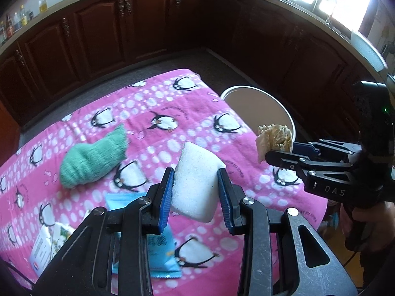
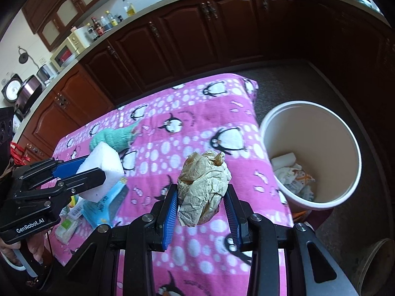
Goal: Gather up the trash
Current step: 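Carry the foam block and brown paper in both tools over the white bin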
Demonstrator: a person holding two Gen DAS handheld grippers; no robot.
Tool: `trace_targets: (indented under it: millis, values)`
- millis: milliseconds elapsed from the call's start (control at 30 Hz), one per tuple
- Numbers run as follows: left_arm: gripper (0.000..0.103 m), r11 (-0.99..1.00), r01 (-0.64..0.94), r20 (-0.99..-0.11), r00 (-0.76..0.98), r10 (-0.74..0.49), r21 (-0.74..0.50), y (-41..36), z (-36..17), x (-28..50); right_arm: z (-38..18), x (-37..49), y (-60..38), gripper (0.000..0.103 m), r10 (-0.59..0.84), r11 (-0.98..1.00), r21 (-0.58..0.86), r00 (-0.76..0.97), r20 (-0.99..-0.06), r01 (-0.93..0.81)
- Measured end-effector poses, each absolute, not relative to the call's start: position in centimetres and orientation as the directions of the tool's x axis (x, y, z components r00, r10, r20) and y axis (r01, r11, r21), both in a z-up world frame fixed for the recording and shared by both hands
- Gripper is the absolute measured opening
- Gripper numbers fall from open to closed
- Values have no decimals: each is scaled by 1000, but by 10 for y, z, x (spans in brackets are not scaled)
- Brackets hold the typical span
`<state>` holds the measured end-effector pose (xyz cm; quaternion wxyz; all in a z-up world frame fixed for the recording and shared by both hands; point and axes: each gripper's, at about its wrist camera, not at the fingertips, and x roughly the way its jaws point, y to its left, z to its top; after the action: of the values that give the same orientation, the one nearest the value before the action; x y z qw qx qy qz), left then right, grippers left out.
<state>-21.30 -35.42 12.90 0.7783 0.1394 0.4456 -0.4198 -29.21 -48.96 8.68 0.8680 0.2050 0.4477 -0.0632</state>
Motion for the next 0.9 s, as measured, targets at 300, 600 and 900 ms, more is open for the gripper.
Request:
trace_targets:
  millis: [300, 600, 900]
  values:
    - [32, 596, 784, -821, 219, -527, -173, -386, 122, -209, 81, -301, -513, 35, 52, 893, 300, 584, -810, 336]
    - [33, 563, 808, -828, 190, -527, -173, -429, 117, -212, 73, -311, -547, 35, 14, 871, 291, 570, -822, 397]
    - [32, 539, 820, -841, 145, -521, -193, -467, 105, -216, 59, -321, -585, 35, -24, 843, 275, 544, -839, 462]
